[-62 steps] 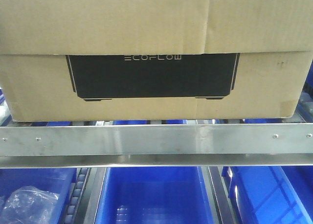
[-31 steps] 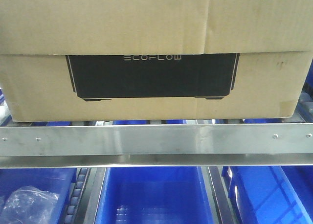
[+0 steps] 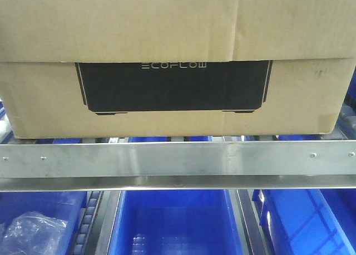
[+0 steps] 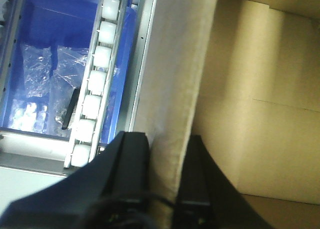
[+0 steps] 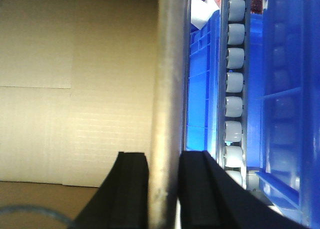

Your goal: Grab box from left shelf to table start

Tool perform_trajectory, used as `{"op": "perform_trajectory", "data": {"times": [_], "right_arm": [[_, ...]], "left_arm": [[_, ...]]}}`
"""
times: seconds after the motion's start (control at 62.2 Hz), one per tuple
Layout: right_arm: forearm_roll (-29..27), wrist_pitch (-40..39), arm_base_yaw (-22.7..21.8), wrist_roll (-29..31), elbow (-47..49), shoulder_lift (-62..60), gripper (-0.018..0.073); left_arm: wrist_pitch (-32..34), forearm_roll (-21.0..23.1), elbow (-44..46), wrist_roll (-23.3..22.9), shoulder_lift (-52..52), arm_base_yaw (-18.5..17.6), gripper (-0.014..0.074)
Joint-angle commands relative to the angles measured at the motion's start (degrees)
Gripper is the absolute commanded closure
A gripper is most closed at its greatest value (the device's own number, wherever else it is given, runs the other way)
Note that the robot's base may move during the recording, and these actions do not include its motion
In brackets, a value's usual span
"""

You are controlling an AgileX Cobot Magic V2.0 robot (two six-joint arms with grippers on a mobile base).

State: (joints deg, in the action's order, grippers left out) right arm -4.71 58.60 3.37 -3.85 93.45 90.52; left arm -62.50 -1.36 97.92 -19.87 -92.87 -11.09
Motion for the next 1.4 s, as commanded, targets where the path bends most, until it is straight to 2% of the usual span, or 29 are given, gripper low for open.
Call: {"op": "perform_trajectory", "data": {"times": [0.0, 0.241, 0.354, 0.402, 0.933, 1.19, 1.383], "right_arm": [[0.5, -3.6, -0.1, 0.0, 2.0, -2.1, 0.0503], [0.0, -3.7, -0.1, 0.0, 2.0, -2.1, 0.0503], [0.0, -3.6, -0.1, 0.0, 2.0, -2.1, 0.0503], [0.0, -3.6, -0.1, 0.0, 2.0, -2.1, 0.0503], [-0.1, -4.5, -0.1, 0.0, 2.0, -2.6, 0.0503], [-0.1, -6.6, -0.1, 0.0, 1.0, -8.4, 0.0503], [-0.1, -8.5, -0.1, 0.0, -3.4, -14.3, 0.0503]], "left_arm": [[3.1, -0.1, 1.7, -2.8, 2.5, 0.1, 0.0699], [2.9, 0.0, 1.7, -2.4, 2.5, 0.1, 0.0699], [2.9, 0.1, 1.7, 5.9, 2.5, 0.0, 0.0699], [3.0, 0.1, 1.7, 7.1, 2.5, 0.0, 0.0699], [4.4, 0.1, 1.7, 6.3, 2.8, 0.0, 0.0699], [4.4, -0.1, 1.5, 4.3, 8.2, 0.0, 0.0699], [5.6, -0.2, -2.9, 4.3, 13.8, 0.0, 0.0699]]}}
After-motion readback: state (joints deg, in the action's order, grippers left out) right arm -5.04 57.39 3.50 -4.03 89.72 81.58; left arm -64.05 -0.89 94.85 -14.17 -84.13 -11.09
